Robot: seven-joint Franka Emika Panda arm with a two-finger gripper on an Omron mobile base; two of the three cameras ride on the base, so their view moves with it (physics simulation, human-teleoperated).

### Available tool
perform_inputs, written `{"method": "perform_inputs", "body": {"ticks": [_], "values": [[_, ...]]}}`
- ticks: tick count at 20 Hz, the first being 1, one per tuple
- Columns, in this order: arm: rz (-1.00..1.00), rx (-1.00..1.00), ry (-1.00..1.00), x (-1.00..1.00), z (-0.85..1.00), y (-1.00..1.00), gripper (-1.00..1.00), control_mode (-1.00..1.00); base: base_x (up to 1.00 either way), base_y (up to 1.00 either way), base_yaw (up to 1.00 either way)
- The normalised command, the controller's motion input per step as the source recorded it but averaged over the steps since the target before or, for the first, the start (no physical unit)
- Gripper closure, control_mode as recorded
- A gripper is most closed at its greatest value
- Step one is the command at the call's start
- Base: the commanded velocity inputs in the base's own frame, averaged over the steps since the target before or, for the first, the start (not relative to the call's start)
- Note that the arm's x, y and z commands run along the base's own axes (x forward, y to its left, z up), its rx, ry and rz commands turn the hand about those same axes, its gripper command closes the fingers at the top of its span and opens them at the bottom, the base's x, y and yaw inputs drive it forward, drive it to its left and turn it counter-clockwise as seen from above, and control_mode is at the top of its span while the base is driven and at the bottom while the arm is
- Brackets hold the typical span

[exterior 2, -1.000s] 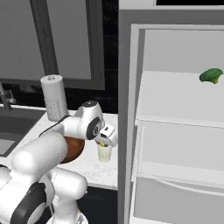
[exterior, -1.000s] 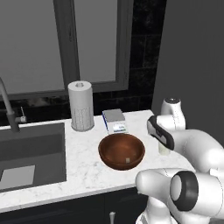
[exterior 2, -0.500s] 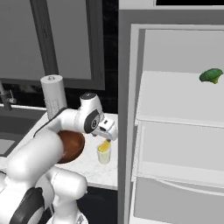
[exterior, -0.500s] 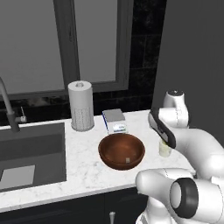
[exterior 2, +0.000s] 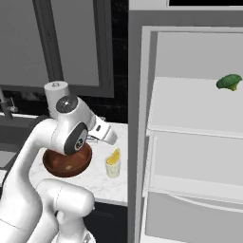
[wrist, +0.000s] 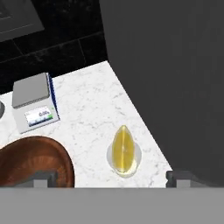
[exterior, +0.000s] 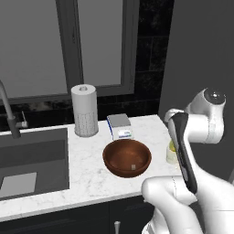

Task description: Grab a lemon wedge from the fridge and one ice cube from the ice bowl, and put them in the glass of lemonade.

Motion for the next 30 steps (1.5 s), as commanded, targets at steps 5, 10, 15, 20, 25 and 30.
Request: {"method": "perform_inputs", "body": {"ticks": [5, 10, 15, 20, 25, 30], "values": [[0.0, -0.03, -0.5, -0.79, 1.0, 0.48, -1.0, -1.0, 0.0, 0.0, 0.0], [0.04, 0.03, -0.34, -0.55, 0.8, 0.28, -1.0, -1.0, 0.0, 0.0, 0.0], [0.0, -0.02, 0.02, 0.0, 0.0, 0.05, -1.0, -1.0, 0.0, 0.0, 0.0], [0.0, -0.29, -0.62, -0.64, 0.0, 0.42, -1.0, -1.0, 0.0, 0.0, 0.0], [-0.01, -0.23, -0.46, -0.44, -0.08, 0.3, -1.0, -1.0, 0.0, 0.0, 0.0], [0.0, -0.04, 0.71, 0.79, -0.74, 0.24, -1.0, -1.0, 0.0, 0.0, 0.0]]}}
